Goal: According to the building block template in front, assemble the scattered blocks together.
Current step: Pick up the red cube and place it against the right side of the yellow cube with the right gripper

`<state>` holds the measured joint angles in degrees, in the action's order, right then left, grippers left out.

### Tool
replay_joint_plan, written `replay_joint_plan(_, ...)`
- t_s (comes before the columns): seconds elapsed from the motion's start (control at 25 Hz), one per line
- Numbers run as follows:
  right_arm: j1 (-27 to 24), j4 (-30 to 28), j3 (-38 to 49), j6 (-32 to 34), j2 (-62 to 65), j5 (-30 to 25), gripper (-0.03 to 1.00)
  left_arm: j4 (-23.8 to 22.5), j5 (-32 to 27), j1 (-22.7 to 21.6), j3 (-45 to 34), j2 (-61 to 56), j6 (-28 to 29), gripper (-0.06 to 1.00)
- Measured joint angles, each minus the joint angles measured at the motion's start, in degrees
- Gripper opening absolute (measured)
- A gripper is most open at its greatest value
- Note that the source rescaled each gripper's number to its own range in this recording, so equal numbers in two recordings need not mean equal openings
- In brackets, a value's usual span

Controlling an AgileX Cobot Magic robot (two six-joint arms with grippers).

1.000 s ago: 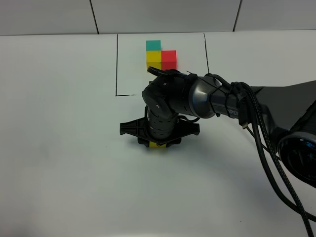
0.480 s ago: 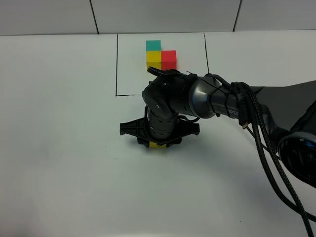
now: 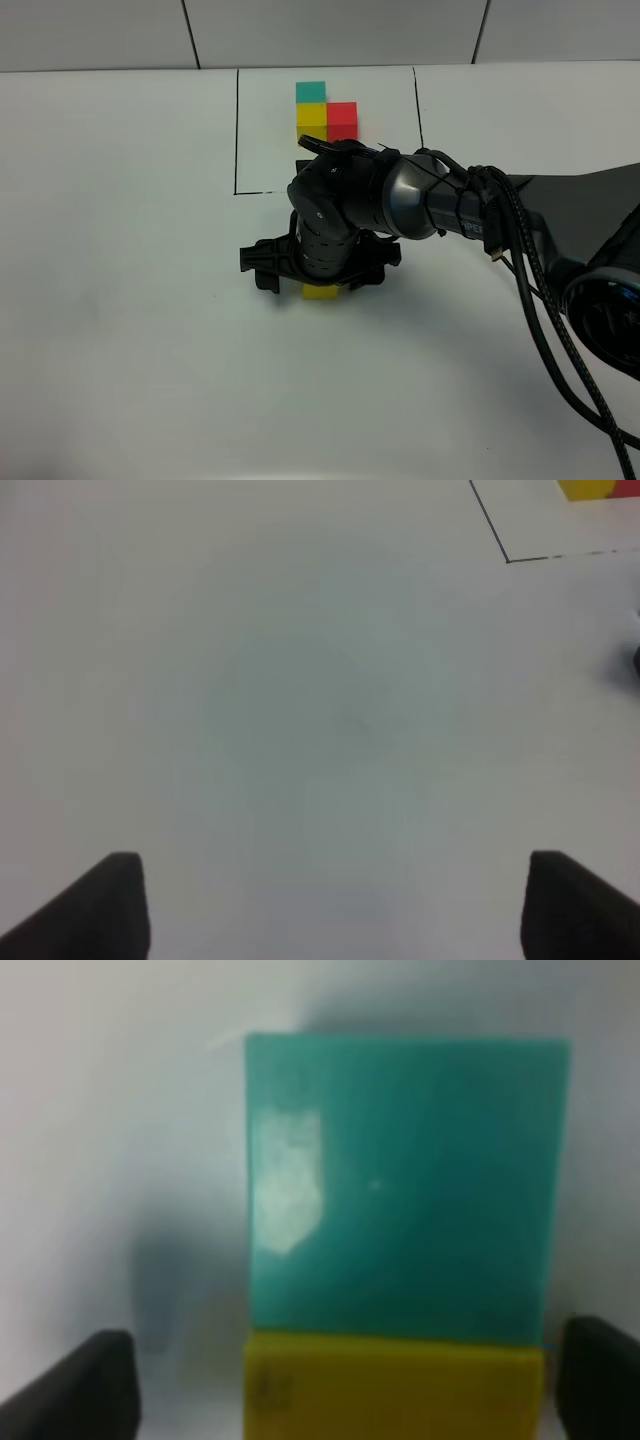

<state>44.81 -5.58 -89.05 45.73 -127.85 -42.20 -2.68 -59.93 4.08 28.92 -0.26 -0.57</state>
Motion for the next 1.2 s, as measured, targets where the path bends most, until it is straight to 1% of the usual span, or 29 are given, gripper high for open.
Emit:
replay_joint_plan(0.16, 0.0, -0.8, 0.0, -2.2, 0.2, -1.1, 0.96, 0.0, 0.0, 0.0, 0.0, 0.0, 0.0, 0.82)
replay_joint_plan(0.28, 0.0, -1.1, 0.4, -2.9, 0.9, -1.9, 0.99, 0.0, 0.0, 0.0, 0.0, 0.0, 0.0, 0.82)
replay_joint_plan(0.64, 0.3, -2.1, 0.5, -5.0, 6.9, -2.9, 1.00, 0.0, 0.0, 0.0, 0.0, 0.0, 0.0, 0.82)
replay_joint_plan(0.84, -0.2, -3.7, 0.9, -7.4, 10.3, -6.1, 1.00, 0.0, 0.0, 0.0, 0.0, 0.0, 0.0, 0.82)
replay_joint_plan(1.0, -3.2, -4.2, 6.3, -10.7, 14.9, -5.4, 1.00, 0.0, 0.0, 0.0, 0.0, 0.0, 0.0, 0.82)
replay_joint_plan(1.2, -9.8, -3.8, 16.0, -14.9, 23.1, -4.8, 1.00, 0.0, 0.0, 0.0, 0.0, 0.0, 0.0, 0.82)
